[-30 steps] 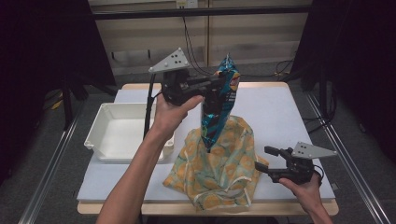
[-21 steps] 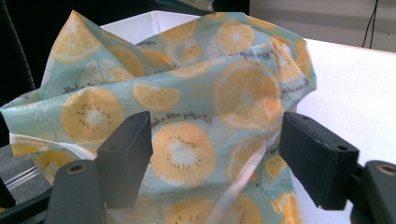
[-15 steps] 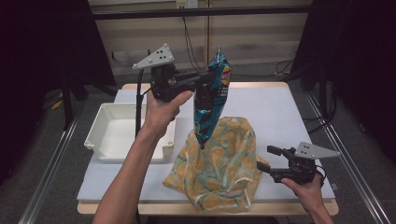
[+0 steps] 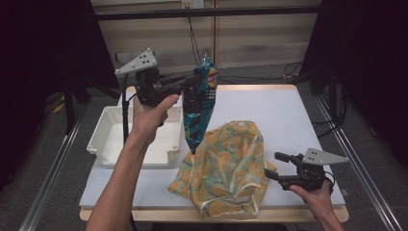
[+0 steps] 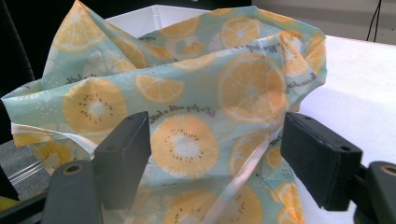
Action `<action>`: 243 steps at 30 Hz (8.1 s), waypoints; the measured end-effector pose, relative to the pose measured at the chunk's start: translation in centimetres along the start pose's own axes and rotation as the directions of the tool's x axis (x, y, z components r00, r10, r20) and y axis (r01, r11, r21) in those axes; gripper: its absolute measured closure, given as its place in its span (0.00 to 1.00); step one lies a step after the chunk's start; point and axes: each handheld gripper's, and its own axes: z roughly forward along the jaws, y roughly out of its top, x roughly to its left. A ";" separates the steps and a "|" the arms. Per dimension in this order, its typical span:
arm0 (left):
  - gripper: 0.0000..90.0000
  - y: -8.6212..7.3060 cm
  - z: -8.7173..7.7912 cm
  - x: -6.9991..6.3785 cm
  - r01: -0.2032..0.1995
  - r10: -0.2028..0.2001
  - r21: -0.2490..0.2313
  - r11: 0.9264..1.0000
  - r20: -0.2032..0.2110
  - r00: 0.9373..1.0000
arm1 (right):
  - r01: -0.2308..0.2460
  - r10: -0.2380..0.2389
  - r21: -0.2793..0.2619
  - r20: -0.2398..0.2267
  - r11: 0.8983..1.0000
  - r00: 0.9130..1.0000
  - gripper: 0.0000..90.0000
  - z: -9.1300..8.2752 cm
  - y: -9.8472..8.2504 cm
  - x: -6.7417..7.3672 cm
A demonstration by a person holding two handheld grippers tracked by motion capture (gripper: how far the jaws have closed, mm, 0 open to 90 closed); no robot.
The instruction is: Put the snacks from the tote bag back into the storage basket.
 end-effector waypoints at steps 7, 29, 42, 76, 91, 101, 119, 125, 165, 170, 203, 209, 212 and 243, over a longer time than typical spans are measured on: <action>0.99 -1.2 -2.8 1.1 0.017 -0.017 0.000 1.000 -0.056 0.998 | 0.005 -0.005 0.004 0.000 1.000 1.000 0.27 0.4 0.1 0.1; 0.99 -2.4 -9.0 5.1 0.051 -0.044 0.019 0.999 -0.268 0.962 | 0.015 -0.015 0.003 0.008 1.000 1.000 0.25 0.3 0.1 0.4; 0.99 -2.6 -10.1 7.2 0.067 -0.048 0.040 0.997 -0.355 0.934 | 0.014 -0.014 -0.011 0.016 1.000 1.000 0.25 -0.1 0.2 0.5; 0.99 -9.0 -7.8 12.8 0.177 -0.143 0.028 0.984 -0.464 0.874 | 0.004 -0.004 -0.002 0.005 1.000 1.000 0.24 0.1 0.0 0.4; 0.98 -10.5 -5.3 13.7 0.168 -0.136 0.039 0.985 -0.423 0.896 | 0.010 -0.010 0.009 0.001 1.000 1.000 0.25 0.2 -0.1 0.5; 0.95 -11.8 -2.7 13.7 0.164 -0.131 0.057 0.985 -0.375 0.918 | 0.002 -0.002 0.000 0.006 1.000 1.000 0.28 0.0 0.0 0.5; 0.87 -12.2 -0.2 14.3 0.208 -0.136 0.155 0.966 -0.379 0.915 | -0.007 0.007 -0.001 0.007 1.000 1.000 0.29 0.0 -0.1 0.4; 0.83 -12.2 0.3 14.2 0.211 -0.136 0.159 0.965 -0.386 0.913 | -0.001 0.001 0.000 0.005 1.000 1.000 0.29 0.0 -0.1 0.6; 0.63 -12.5 -2.1 13.3 0.220 -0.146 0.175 0.960 -0.359 0.922 | -0.003 0.003 0.008 0.023 1.000 1.000 0.25 0.1 -0.3 0.3; 0.83 -13.1 -4.0 12.5 0.196 -0.139 0.147 0.970 -0.328 0.934 | -0.005 0.004 0.010 0.027 1.000 1.000 0.26 0.1 -0.3 0.4; 1.00 -20.9 -7.4 9.4 0.173 -0.033 0.505 0.845 -0.274 0.961 | -0.002 0.001 0.017 0.033 1.000 0.999 0.26 0.2 -0.2 0.4; 1.00 -21.9 -7.2 10.4 0.212 -0.070 0.509 0.834 -0.284 0.956 | -0.003 0.002 0.017 0.031 1.000 1.000 0.26 0.2 -0.3 0.2; 1.00 -21.9 -7.0 10.2 0.198 -0.046 0.538 0.819 -0.282 0.958 | 0.001 -0.002 0.015 0.032 1.000 1.000 0.26 0.2 -0.3 0.3; 1.00 -22.2 -4.8 13.0 0.212 -0.007 0.620 0.755 -0.316 0.949 | -0.003 0.002 0.018 0.034 1.000 0.999 0.26 0.3 -0.4 0.2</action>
